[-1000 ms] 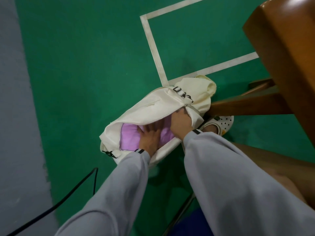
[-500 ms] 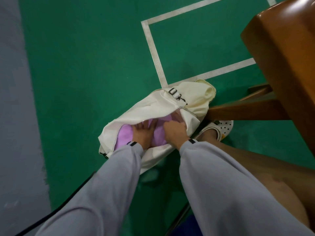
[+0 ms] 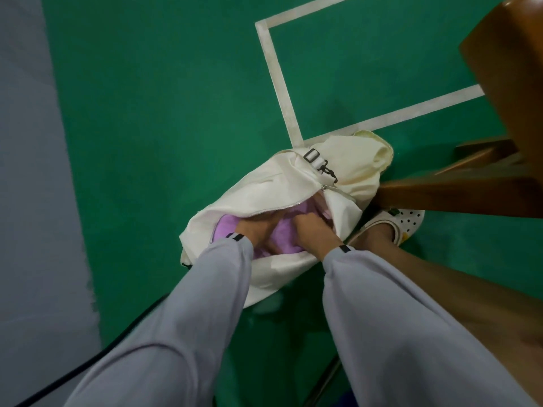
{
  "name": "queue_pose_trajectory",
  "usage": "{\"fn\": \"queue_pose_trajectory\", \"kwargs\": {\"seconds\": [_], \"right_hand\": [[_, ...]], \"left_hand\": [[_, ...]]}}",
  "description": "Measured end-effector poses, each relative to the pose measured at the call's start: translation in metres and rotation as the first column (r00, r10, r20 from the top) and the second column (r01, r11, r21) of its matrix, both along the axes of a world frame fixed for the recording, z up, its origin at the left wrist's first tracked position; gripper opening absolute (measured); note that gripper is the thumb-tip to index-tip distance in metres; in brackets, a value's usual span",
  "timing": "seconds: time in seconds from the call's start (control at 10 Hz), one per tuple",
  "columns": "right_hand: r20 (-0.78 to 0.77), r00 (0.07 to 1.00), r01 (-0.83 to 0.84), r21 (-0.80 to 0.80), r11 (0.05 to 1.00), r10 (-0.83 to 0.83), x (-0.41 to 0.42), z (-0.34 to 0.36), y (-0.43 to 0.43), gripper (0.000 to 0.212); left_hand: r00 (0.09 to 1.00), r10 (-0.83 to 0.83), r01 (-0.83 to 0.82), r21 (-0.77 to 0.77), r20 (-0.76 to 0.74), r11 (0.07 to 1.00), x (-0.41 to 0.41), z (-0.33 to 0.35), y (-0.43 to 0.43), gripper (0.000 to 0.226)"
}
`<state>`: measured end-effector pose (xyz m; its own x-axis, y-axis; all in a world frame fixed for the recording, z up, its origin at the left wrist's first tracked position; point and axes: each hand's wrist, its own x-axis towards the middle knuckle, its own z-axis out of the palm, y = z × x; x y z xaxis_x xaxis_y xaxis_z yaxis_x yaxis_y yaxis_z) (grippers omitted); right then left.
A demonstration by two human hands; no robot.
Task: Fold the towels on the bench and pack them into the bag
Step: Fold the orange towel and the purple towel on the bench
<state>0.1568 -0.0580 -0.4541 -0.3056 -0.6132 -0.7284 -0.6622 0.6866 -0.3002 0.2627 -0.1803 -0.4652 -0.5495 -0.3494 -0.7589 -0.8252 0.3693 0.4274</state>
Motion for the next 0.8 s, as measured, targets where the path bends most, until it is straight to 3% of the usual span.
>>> {"fn": "queue_pose_trajectory", "kwargs": {"seconds": [0.1, 0.2, 0.3, 0.4, 0.5, 0.6, 0.7, 0.8], "right_hand": [[0.067, 0.997, -0.025, -0.013, 1.000, 0.026, 0.002, -0.012, -0.005, 0.043], [0.023, 0.997, -0.074, -0.036, 0.997, 0.075, 0.006, -0.029, -0.003, 0.054], [-0.087, 0.988, -0.134, -0.053, 0.990, 0.129, 0.011, -0.041, -0.001, 0.051], [-0.154, 0.974, -0.175, -0.028, 0.984, 0.169, 0.015, -0.042, -0.003, 0.044], [-0.116, 0.980, -0.164, -0.007, 0.986, 0.162, 0.011, -0.035, -0.004, 0.047], [-0.075, 0.992, -0.097, -0.009, 0.995, 0.096, 0.009, -0.023, -0.006, 0.045], [-0.067, 0.996, -0.055, -0.031, 0.998, 0.052, 0.006, -0.005, -0.004, 0.034], [-0.092, 0.996, -0.009, -0.063, 0.998, 0.003, -0.002, 0.024, 0.000, 0.028]], "left_hand": [[0.978, 0.202, -0.202, -0.017, 0.046, 0.979, 0.012, 0.004, -0.001, 0.061], [0.974, 0.180, -0.183, 0.004, 0.140, 0.983, 0.021, -0.002, -0.003, 0.042], [0.981, 0.011, -0.030, 0.097, 0.194, 0.995, 0.029, -0.013, -0.015, 0.055], [0.983, 0.175, -0.182, 0.160, 0.057, 0.970, 0.012, 0.017, -0.008, 0.056], [0.786, 0.618, -0.543, 0.482, 0.005, 0.687, 0.008, 0.023, -0.008, 0.049], [0.981, 0.135, -0.154, 0.139, 0.136, 0.978, 0.017, -0.006, -0.009, 0.062], [0.963, -0.229, 0.241, -0.076, 0.139, 0.968, 0.011, 0.008, -0.001, 0.059], [0.806, -0.589, 0.546, -0.444, 0.050, 0.710, -0.002, 0.027, 0.006, 0.100]]}}
